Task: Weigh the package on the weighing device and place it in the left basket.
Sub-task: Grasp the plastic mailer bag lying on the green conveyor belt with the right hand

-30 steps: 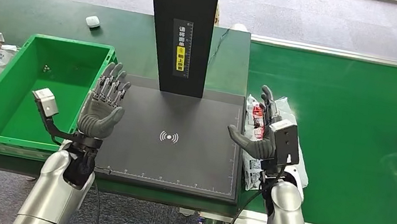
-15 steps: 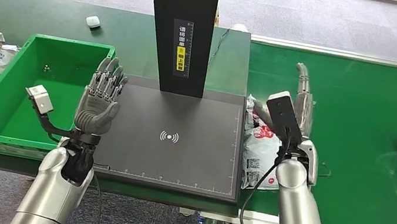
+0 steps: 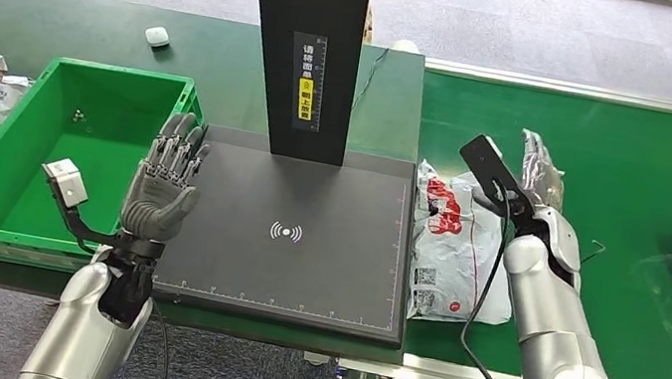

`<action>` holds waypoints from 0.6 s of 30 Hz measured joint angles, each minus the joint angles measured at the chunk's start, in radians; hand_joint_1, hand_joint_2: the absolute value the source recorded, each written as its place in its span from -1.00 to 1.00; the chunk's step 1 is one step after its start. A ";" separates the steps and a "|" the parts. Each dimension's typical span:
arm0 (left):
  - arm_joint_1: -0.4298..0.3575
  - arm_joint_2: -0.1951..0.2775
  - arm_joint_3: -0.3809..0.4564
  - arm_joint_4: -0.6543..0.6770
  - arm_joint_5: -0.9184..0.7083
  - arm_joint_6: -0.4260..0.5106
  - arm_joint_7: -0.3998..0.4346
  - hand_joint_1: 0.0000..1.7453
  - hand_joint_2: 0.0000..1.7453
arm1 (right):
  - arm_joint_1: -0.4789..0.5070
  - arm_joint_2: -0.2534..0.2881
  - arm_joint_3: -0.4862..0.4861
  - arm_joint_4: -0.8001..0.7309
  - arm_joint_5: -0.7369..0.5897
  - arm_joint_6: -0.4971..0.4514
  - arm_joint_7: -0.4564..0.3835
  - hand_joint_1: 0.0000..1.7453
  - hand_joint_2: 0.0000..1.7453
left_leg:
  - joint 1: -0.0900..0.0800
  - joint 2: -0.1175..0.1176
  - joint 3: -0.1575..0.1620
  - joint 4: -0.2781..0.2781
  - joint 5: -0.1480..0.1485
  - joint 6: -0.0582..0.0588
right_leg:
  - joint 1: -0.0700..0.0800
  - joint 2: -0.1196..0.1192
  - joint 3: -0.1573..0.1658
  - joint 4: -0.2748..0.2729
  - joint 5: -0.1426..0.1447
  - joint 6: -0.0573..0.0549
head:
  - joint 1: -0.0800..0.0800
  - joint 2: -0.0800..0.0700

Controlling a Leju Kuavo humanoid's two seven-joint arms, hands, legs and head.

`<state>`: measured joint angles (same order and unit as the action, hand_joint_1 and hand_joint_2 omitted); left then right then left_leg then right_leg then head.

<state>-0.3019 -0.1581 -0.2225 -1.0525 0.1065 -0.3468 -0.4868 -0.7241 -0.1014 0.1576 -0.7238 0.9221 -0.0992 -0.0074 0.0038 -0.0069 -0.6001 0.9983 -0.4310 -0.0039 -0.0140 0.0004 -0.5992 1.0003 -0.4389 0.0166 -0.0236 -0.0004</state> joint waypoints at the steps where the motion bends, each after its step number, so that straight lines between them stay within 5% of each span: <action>1: 0.001 0.000 0.000 0.000 -0.002 0.000 0.002 -1.00 1.00 | 0.003 -0.005 0.003 0.019 -0.004 0.036 0.014 -1.00 1.00 | 0.000 0.000 0.000 0.000 0.000 0.000 | 0.000 0.000 0.000 0.000 0.000 0.000 | 0.000 0.000; 10: 0.007 0.002 0.000 -0.009 -0.017 -0.004 0.023 -1.00 1.00 | 0.086 -0.096 0.103 0.072 -0.114 0.343 -0.001 -1.00 1.00 | 0.000 -0.001 -0.001 0.000 -0.001 0.001 | 0.000 0.000 0.000 0.000 0.000 0.000 | 0.000 0.000; 18: 0.015 0.005 0.000 -0.020 -0.022 -0.015 0.036 -1.00 1.00 | 0.181 -0.222 0.269 -0.001 -0.162 0.468 0.003 -1.00 1.00 | 0.000 -0.001 0.000 0.000 -0.001 0.002 | -0.001 -0.001 0.000 -0.001 -0.001 0.001 | 0.000 0.000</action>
<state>-0.2867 -0.1530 -0.2226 -1.0722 0.0845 -0.3622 -0.4510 -0.5432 -0.3232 0.4265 -0.7250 0.7599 0.3690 -0.0048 0.0038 -0.0075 -0.6004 0.9984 -0.4321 -0.0024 -0.0147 -0.0002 -0.5991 0.9998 -0.4394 0.0174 -0.0234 -0.0004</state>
